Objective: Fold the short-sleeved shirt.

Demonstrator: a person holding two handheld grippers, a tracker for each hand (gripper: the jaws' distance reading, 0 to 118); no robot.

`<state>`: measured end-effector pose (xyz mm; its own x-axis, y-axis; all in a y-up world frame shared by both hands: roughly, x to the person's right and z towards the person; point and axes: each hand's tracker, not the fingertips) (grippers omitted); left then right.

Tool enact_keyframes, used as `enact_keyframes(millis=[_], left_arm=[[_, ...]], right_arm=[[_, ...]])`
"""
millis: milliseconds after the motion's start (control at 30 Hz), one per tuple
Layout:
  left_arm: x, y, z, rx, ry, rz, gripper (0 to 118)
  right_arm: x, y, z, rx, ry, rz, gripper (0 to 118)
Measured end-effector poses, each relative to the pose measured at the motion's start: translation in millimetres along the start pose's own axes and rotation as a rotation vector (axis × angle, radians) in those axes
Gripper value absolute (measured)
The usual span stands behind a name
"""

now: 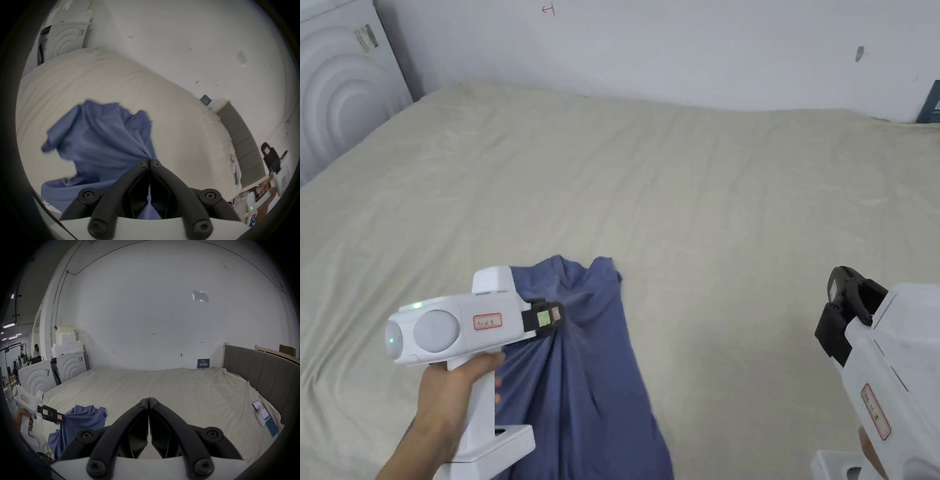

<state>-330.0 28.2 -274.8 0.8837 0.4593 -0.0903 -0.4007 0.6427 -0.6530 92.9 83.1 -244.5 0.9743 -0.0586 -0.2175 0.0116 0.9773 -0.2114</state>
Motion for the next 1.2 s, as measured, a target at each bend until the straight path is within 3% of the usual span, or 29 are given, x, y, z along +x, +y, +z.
enact_keyframes(millis=[167, 467, 800, 1000, 1200], left_arm=[[68, 27, -2, 0.023, -0.088, -0.167, 0], [190, 77, 10, 0.116, -0.279, -0.319, 0], [309, 78, 5, 0.113, -0.462, -0.514, 0], [340, 37, -38, -0.013, -0.457, -0.631, 0], [322, -21, -110, -0.211, -0.360, -0.688, 0]], right_arm=[[21, 10, 19, 0.037, -0.040, -0.003, 0], [63, 30, 57, 0.104, -0.144, 0.006, 0], [109, 47, 93, 0.150, -0.282, 0.001, 0], [130, 43, 107, 0.145, -0.339, -0.005, 0], [140, 31, 109, 0.116, -0.363, -0.013, 0]])
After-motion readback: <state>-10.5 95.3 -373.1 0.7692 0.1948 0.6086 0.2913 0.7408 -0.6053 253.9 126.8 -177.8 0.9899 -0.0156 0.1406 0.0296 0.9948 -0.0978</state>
